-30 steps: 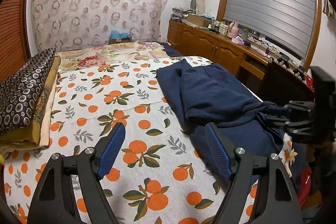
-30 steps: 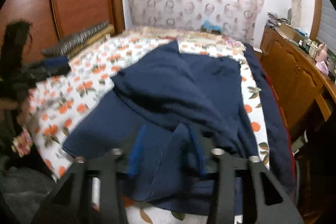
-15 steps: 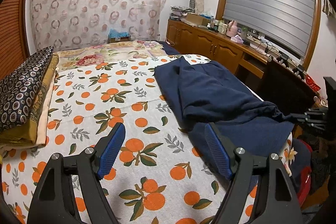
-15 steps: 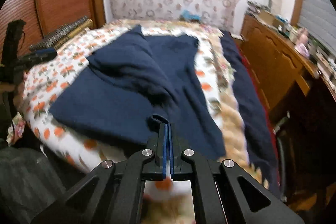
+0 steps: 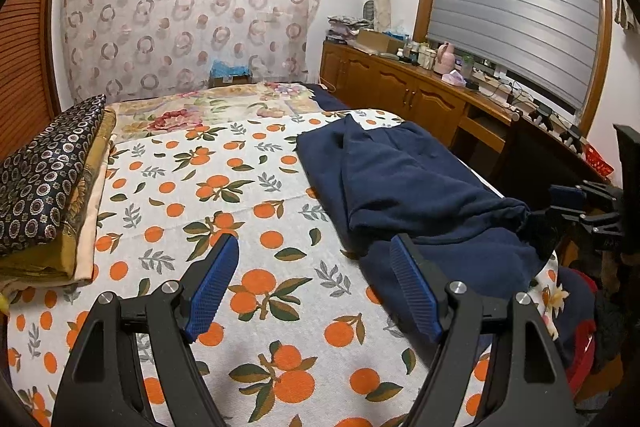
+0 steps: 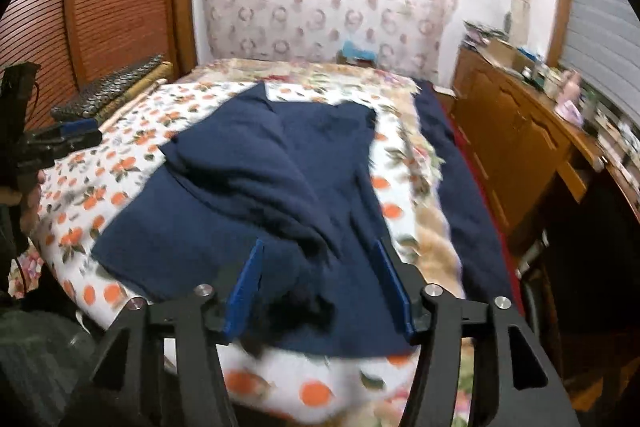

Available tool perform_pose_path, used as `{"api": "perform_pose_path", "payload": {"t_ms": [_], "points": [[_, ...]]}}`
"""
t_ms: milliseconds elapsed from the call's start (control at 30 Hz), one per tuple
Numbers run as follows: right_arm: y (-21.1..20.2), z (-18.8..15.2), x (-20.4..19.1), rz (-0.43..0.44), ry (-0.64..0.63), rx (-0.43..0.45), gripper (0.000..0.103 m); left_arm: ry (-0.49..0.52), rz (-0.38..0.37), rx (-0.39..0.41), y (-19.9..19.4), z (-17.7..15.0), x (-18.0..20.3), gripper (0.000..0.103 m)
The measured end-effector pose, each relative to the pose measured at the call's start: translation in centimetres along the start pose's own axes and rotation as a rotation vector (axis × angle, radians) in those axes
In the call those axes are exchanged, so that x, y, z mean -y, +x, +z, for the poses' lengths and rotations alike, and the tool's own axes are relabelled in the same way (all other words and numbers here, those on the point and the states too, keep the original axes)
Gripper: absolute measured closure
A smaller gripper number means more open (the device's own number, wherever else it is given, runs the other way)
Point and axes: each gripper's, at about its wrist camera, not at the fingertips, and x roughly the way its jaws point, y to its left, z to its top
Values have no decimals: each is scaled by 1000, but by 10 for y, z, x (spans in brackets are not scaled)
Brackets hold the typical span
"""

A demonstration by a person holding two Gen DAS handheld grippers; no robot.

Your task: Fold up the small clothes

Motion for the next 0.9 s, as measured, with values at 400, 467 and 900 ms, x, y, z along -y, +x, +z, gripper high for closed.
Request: {"api": "perform_pose_path", "payload": {"t_ms": [400, 467, 900], "points": [[47, 58, -50, 151, -102, 33, 43, -18, 31, 23, -6, 0, -9, 24], [55, 59, -53, 169, -118, 23, 43, -24, 33, 25, -6, -1, -11, 24], [136, 91, -84, 260, -188, -76, 43, -35, 45, 18, -6, -4, -20, 24]]}}
